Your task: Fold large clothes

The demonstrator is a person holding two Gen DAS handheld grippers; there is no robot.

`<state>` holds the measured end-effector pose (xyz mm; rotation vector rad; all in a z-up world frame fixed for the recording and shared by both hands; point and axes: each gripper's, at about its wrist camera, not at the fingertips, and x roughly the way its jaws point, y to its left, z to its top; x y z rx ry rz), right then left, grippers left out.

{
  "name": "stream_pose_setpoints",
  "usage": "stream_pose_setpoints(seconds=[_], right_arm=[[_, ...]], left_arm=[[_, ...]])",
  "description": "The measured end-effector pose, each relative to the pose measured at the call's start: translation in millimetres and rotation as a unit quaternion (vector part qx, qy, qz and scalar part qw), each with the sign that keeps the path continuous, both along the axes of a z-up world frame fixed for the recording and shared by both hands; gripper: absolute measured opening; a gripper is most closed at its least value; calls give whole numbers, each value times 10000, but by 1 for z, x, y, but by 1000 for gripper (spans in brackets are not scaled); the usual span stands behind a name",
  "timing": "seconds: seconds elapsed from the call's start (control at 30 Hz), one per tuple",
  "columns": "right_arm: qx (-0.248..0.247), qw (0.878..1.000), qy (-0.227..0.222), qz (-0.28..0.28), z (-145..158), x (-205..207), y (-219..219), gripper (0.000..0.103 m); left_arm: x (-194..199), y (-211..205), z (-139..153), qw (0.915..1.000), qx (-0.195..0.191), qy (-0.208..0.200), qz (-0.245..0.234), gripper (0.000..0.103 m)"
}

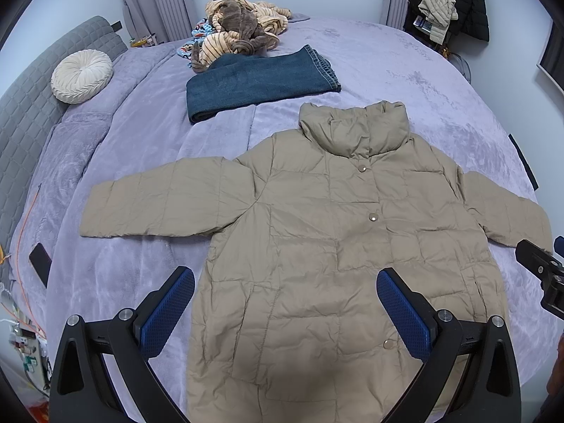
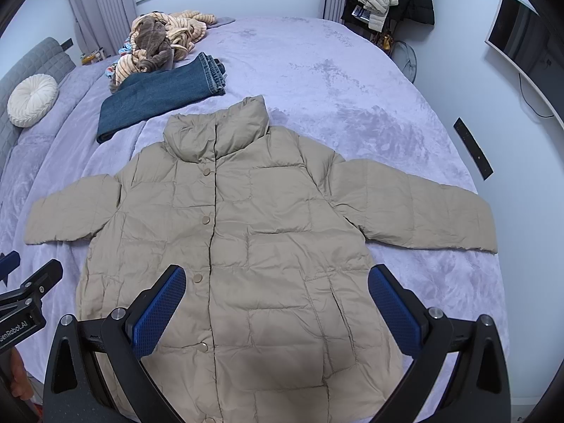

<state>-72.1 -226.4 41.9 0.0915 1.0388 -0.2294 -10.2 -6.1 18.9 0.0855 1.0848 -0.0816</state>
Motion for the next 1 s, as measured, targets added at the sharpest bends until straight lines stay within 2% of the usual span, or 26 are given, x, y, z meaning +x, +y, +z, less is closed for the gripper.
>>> stream_pose_setpoints(seconds=[1.0], right_arm=[[33,10000,71,10,-7,5,-1,103]], left_arm=[[7,-3,-8,9999,51,161,5,103]])
